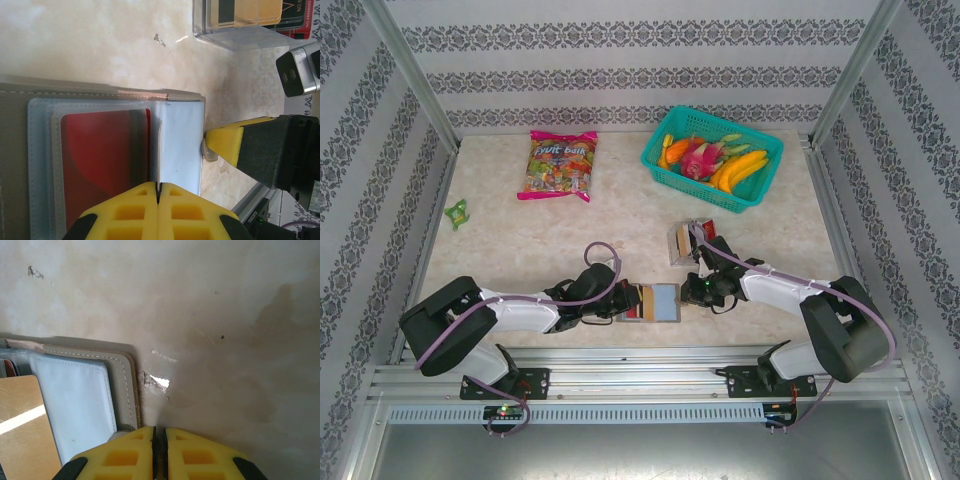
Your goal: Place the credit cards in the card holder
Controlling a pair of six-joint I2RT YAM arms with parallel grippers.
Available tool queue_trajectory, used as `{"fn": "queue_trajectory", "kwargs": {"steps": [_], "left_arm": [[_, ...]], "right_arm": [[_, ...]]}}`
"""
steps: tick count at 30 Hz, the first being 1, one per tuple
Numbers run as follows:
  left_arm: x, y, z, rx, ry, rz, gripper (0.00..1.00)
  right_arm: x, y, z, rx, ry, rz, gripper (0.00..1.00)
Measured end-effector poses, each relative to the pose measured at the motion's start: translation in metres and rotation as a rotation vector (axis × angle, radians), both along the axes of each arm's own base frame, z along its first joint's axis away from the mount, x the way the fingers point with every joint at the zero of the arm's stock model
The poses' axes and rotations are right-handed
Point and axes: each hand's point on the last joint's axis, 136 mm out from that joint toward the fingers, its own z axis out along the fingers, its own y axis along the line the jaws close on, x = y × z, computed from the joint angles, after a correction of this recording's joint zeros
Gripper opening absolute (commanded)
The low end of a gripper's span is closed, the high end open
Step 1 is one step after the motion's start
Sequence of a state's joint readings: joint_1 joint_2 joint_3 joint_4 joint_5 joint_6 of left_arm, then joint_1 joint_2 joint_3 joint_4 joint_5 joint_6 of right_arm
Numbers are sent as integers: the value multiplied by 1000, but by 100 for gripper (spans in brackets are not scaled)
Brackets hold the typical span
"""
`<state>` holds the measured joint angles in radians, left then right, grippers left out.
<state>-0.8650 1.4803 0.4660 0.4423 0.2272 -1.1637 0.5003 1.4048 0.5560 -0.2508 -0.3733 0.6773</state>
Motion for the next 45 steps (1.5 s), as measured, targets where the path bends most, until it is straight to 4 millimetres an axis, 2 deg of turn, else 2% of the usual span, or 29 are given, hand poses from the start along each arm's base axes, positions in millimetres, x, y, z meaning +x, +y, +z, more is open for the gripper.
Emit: {"fn": "queue_trajectory", "kwargs": {"steps": [9,14,29,32,36,40,45], "left_arm": [[1,0,-5,27,7,-3,0],[5,-3,-15,53,21,4,0],[12,-22,-16,33,-5,7,0],[12,-28,-15,31,-7,0,8],[13,-37,-15,49,-6,-19,12],[12,-44,-16,101,0,-49,26],[10,-45,-12,142,-10,-70,34]], "right_arm": [[0,0,0,-3,6,0,15],[0,0,0,-3,6,0,15],[0,1,0,-3,6,2,15],[0,1,0,-3,6,2,15],[0,1,0,-3,6,1,16],[0,1,0,-2,6,0,17],[0,2,1,-11,-4,4,18]]}}
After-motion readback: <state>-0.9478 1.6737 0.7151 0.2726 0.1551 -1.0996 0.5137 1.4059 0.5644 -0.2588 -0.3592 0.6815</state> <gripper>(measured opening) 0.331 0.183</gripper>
